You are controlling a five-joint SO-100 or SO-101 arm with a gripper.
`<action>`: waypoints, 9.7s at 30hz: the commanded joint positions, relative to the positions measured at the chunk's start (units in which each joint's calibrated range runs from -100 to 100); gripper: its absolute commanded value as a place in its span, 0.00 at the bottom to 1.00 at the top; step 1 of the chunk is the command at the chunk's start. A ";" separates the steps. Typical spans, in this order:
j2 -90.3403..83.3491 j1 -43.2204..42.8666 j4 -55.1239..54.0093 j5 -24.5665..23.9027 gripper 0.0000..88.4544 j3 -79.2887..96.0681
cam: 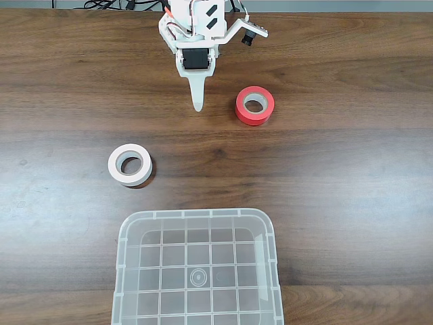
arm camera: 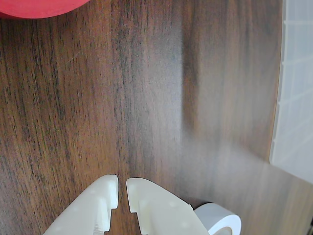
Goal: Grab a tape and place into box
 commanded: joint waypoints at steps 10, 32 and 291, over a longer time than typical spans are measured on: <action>-0.80 0.36 -1.56 -0.26 0.02 -0.84; -0.80 0.36 -1.56 -0.16 0.02 -0.84; 17.31 -2.20 -1.65 5.54 0.02 -15.21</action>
